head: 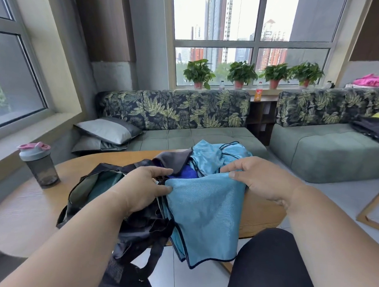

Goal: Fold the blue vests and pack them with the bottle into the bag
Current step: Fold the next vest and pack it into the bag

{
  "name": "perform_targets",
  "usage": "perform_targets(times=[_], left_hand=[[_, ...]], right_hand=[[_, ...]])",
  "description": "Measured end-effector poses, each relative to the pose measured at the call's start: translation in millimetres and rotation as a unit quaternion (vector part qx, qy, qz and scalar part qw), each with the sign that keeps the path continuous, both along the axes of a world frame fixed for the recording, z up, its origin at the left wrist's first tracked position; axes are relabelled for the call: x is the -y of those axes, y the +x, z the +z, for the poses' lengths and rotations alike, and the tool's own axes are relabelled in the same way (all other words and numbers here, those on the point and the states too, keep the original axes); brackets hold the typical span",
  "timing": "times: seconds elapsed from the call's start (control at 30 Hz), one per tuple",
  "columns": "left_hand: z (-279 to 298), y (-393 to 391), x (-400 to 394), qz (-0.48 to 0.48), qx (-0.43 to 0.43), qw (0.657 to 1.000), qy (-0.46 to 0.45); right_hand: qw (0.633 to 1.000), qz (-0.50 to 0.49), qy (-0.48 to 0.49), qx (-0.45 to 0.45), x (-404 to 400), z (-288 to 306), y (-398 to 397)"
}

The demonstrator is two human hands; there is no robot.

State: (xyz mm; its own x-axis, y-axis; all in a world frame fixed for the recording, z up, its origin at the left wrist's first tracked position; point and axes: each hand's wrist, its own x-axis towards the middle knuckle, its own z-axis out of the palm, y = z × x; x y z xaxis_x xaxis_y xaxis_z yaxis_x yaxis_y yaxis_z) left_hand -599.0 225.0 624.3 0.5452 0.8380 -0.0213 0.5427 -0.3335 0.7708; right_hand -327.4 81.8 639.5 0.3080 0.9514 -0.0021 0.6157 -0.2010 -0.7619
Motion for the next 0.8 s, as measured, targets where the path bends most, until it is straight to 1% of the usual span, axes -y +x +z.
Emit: perform_targets(times=[0.1, 0.2, 0.27, 0.4, 0.5, 0.67, 0.8], left_hand=[[5, 2, 4, -0.039, -0.065, 0.995, 0.07], [8, 3, 5, -0.069, -0.123, 0.986, 0.093], [7, 2, 6, -0.082, -0.152, 0.98, 0.103], [4, 2, 7, -0.078, -0.172, 0.974, 0.123], [3, 4, 10, -0.07, -0.196, 0.965, 0.159], [5, 9, 12, -0.041, -0.22, 0.949, 0.224], [5, 12, 9, -0.043, -0.236, 0.943, 0.232]], right_hand=[[0.999, 0.017, -0.021, -0.017, 1, 0, 7], [0.999, 0.037, -0.03, -0.018, 1, 0, 9], [0.998, 0.047, -0.038, -0.003, 4, 2, 7], [0.997, 0.051, -0.047, 0.035, 7, 1, 5], [0.997, 0.057, -0.055, 0.02, 9, 2, 3], [0.994, 0.018, -0.054, 0.091, 6, 0, 5], [0.99, 0.007, -0.055, 0.128, 5, 0, 9]])
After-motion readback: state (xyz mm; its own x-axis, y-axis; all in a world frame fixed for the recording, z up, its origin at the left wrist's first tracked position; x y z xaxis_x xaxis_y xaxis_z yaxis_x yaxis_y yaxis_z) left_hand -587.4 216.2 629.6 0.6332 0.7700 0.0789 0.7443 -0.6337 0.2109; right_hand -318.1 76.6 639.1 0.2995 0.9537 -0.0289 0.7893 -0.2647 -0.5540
